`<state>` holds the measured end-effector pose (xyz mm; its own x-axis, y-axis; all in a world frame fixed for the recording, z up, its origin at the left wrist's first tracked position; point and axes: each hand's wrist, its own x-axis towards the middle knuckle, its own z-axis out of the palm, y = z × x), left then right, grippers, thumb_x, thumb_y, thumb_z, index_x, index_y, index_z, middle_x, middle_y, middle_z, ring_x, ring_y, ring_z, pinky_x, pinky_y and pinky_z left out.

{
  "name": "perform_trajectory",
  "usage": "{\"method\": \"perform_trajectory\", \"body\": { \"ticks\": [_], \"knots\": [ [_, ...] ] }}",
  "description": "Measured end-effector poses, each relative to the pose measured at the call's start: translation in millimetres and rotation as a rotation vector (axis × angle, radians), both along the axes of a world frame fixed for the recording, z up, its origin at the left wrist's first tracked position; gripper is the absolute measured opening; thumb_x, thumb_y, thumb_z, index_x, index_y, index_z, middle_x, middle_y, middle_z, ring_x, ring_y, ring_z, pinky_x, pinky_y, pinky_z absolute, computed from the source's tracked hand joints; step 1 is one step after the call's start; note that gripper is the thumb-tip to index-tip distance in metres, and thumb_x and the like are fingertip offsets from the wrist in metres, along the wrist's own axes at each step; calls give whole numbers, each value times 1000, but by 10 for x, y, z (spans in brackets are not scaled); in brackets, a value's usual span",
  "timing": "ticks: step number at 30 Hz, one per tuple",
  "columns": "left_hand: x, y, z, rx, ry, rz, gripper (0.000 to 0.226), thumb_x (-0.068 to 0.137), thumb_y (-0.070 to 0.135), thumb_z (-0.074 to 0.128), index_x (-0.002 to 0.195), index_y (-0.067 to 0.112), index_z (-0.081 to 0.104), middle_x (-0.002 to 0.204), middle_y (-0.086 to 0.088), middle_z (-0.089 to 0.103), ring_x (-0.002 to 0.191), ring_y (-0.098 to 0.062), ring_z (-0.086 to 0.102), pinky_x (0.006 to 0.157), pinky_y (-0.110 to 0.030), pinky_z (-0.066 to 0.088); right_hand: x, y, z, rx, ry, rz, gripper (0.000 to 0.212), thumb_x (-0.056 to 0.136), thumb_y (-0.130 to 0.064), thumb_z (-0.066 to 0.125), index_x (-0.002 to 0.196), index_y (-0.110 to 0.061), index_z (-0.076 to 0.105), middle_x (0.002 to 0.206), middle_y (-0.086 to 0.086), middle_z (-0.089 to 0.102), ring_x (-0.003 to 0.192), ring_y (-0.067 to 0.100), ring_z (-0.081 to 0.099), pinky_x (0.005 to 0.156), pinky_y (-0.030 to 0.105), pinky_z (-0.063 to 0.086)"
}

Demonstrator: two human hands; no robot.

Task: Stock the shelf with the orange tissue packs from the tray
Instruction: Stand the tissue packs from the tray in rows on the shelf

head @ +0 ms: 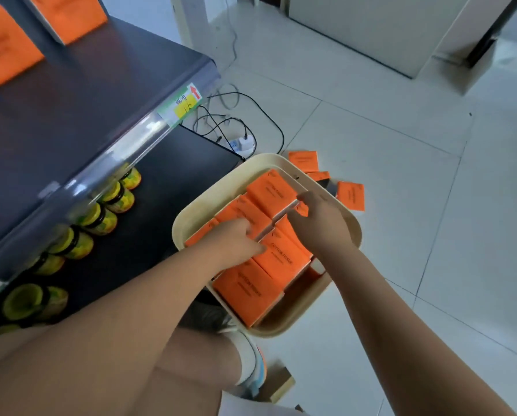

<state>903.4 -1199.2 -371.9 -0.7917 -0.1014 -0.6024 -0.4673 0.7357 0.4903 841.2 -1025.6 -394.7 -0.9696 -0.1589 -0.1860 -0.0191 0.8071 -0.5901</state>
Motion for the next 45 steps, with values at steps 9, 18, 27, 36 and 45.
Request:
{"method": "perform_trajectory", "body": {
  "ticks": [9,18,27,36,45],
  "knots": [
    [-14,156,-255,-221,-349,-304,62,71,35,91,123,21,59,120,-5,66,110,-28,64,100,-43,53,-62,127,-473,117,-57,-83,63,77,-7,49,139,-18,53,123,8,61,104,32,64,79,43,60],
    [-19,52,-305,-79,-265,-178,47,74,29,91,111,23,63,111,2,64,100,-19,62,82,-31,54,-128,279,-619,277,-233,-168,33,78,-16,59,110,-9,62,116,12,53,98,32,62,81,47,60],
    [-166,-132,-165,182,-108,82,33,76,22,90,93,14,63,84,-1,64,76,-19,59,68,-30,48,-132,352,-515,11,-102,-257,40,76,-15,67,113,-24,57,90,-6,61,81,16,62,60,28,48],
    [-219,-585,409,367,31,334,33,87,8,79,116,22,71,106,-3,78,90,-14,77,74,-32,63,-184,70,89,-310,75,-197,38,83,-23,74,119,-27,64,98,-11,63,84,9,59,67,26,43],
    [121,-1161,1346,385,404,531,38,83,-2,78,112,21,72,107,-3,78,98,-18,76,79,-34,60,-317,-616,1124,-785,229,-122,30,77,-17,81,106,-23,73,97,-11,73,81,9,69,82,39,59]
  ]
}}
